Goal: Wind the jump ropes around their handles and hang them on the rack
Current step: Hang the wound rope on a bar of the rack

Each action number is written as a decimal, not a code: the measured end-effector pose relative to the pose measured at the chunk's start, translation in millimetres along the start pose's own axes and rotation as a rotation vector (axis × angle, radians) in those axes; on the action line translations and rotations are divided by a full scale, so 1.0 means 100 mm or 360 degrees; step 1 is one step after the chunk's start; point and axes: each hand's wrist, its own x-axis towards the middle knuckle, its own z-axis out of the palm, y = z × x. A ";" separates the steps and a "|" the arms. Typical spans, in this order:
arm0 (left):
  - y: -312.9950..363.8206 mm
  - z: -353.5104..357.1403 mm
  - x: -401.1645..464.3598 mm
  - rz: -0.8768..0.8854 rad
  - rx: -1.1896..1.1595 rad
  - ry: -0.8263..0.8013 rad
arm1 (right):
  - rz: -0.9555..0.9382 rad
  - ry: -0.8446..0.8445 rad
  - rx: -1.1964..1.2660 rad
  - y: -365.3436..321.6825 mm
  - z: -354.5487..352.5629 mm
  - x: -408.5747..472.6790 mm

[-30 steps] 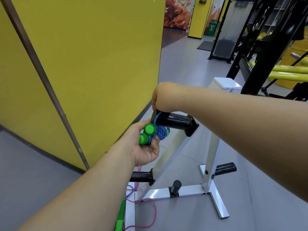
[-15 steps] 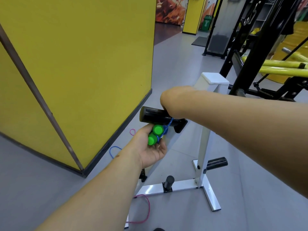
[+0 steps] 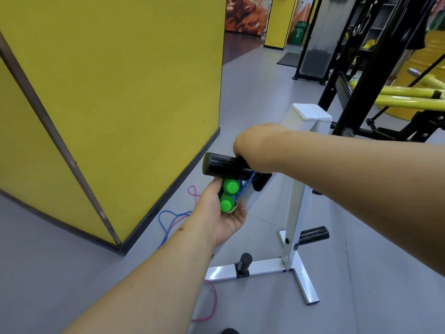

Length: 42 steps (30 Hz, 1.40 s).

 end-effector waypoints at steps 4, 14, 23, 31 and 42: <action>0.04 -0.07 0.01 0.0025 0.0045 0.0001 | -0.0034 0.0032 0.0083 -0.06 -0.02 0.00; 0.18 -0.28 -0.06 0.0248 0.0485 0.0325 | 0.0065 0.0274 0.0329 -0.16 -0.11 -0.11; 0.53 -1.36 -0.66 0.0847 0.1282 0.0826 | -0.0451 0.0712 0.0692 -1.57 -0.20 -0.18; 0.50 -2.78 -1.00 0.0722 0.1983 0.1237 | -0.0399 0.0197 0.1066 -2.95 0.83 0.23; -0.12 -4.38 -0.51 0.0190 0.2234 0.1211 | -0.0335 -0.0405 0.1053 -4.08 2.33 0.51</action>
